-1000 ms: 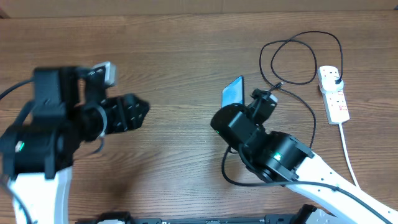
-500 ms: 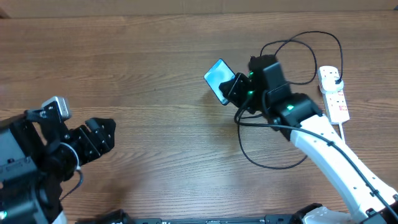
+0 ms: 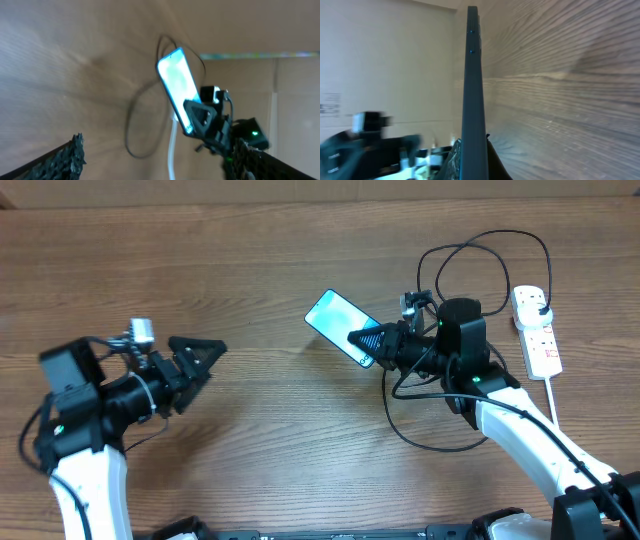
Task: Plug charger to phone and switch on socket
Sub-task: 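Bring the phone back to the left gripper and regrasp it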
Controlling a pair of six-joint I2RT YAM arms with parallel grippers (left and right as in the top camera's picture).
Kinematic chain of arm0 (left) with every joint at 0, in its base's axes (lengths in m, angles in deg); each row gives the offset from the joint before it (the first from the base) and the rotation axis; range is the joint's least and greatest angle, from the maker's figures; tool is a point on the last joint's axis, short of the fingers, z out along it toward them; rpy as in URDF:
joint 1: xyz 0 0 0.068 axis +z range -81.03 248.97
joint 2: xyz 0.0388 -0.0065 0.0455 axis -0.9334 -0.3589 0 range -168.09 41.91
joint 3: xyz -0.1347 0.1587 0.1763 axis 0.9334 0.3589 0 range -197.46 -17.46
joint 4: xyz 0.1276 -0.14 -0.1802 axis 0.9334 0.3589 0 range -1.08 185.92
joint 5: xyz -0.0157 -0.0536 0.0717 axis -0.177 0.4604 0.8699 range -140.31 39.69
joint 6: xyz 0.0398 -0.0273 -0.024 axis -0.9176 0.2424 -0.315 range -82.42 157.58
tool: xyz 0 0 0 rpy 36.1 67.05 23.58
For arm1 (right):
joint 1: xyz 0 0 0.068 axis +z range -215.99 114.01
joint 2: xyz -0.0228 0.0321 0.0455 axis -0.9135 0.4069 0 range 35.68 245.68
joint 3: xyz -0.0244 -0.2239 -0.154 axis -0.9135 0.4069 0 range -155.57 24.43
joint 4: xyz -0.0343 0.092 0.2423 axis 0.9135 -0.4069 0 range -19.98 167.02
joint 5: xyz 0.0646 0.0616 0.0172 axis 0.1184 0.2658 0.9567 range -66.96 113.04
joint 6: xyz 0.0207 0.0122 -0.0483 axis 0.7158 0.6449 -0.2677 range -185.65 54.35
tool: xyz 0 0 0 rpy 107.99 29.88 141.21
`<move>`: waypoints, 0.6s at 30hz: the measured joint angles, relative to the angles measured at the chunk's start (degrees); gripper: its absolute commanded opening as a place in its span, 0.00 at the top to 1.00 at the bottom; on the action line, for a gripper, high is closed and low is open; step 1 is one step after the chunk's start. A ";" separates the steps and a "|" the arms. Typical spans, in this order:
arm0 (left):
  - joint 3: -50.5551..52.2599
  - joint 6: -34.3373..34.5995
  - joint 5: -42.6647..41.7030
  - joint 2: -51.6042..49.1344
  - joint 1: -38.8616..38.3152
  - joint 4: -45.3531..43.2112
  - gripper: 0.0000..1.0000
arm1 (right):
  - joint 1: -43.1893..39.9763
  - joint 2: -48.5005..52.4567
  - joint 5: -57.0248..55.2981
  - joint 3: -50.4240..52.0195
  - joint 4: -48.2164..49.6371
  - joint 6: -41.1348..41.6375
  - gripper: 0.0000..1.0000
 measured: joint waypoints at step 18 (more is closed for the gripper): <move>2.29 38.45 4.61 -15.50 -28.55 -24.33 0.26 | 5.42 0.00 -0.31 0.28 0.94 34.60 0.96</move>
